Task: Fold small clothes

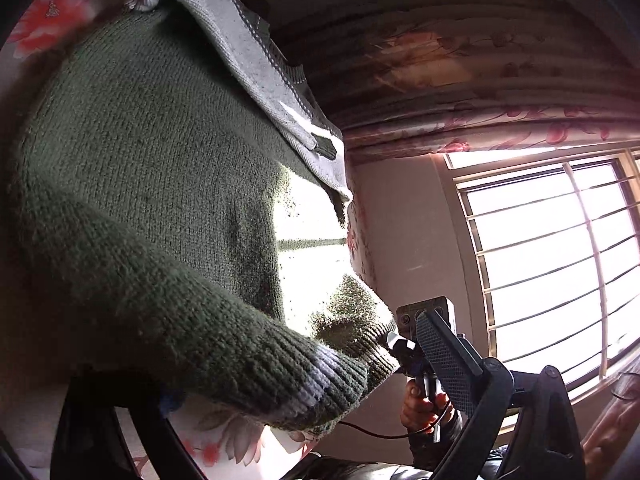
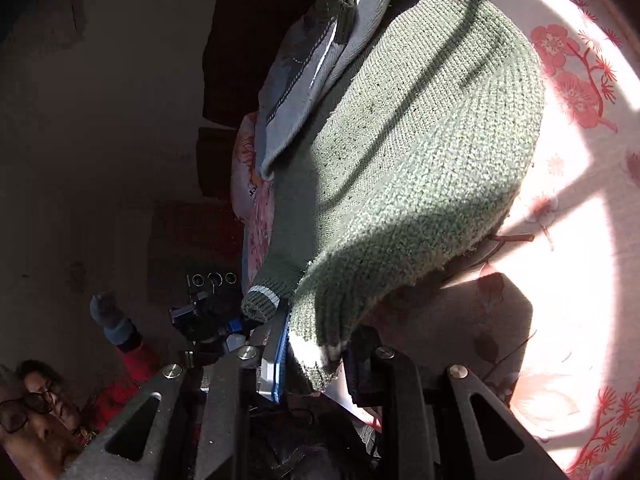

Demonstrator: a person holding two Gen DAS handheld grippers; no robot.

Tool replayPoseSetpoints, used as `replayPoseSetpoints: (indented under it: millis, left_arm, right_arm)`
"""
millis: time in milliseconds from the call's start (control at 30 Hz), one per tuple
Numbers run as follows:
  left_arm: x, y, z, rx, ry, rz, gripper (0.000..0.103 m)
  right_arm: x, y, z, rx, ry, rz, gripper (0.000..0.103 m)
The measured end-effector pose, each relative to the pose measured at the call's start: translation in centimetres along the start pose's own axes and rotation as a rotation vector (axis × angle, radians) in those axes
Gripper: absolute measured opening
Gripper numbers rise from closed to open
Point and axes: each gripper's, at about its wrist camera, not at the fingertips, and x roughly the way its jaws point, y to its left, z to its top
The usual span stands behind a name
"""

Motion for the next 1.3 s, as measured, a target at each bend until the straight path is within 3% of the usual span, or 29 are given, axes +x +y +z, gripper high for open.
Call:
replayPoseSetpoints:
  millis: [133, 300, 433, 500, 567, 600, 700, 767, 800, 933, 1300]
  left_arm:
    - [-0.1, -0.6, 0.2, 0.017, -0.003, 0.019, 0.103]
    - [-0.8, -0.6, -0.1, 0.020, 0.028, 0.044, 0.103]
    - [-2.8, -0.4, -1.5, 0.040, 0.021, 0.154, 0.103]
    - [-4.3, -0.6, -1.9, 0.073, -0.019, 0.259, 0.103]
    - [-5.8, -1.4, -1.7, 0.153, -0.101, 0.494, 0.103]
    - [-6.5, -2.0, -1.5, 0.209, -0.161, 0.675, 0.103]
    - [-6.7, -3.6, -1.1, 0.423, -0.350, 1.311, 0.103]
    - [-6.4, -3.9, -0.8, 0.506, -0.432, 1.502, 0.103]
    - [-6.3, -3.7, -0.5, 0.508, -0.452, 1.551, 0.103]
    - [-5.2, -2.2, 0.1, 0.436, -0.354, 1.427, 0.103]
    - [-2.6, -2.3, 0.5, 0.468, -0.291, 1.368, 0.103]
  right_arm:
    - [-0.9, 0.5, 0.7, -0.015, -0.028, 0.048, 0.023]
    - [-1.2, -0.2, 0.6, -0.014, -0.002, 0.036, 0.023]
    - [-1.5, -1.4, -0.3, 0.025, 0.012, 0.031, 0.023]
    - [-1.6, -1.9, -0.4, 0.040, 0.011, 0.013, 0.023]
    - [-1.6, -2.2, -0.6, 0.038, 0.017, -0.009, 0.024]
    - [-1.5, -2.2, -0.7, 0.033, 0.017, -0.015, 0.024]
    - [-0.7, -2.0, -0.9, 0.021, 0.021, -0.027, 0.025]
    - [-0.6, -2.0, -1.2, 0.021, 0.017, -0.021, 0.025]
    - [-0.6, -2.1, -1.3, 0.022, 0.016, -0.018, 0.025]
    - [-0.8, -2.9, -1.2, 0.027, 0.008, -0.019, 0.025]
    - [-1.3, -2.2, -1.1, 0.011, -0.021, -0.005, 0.025]
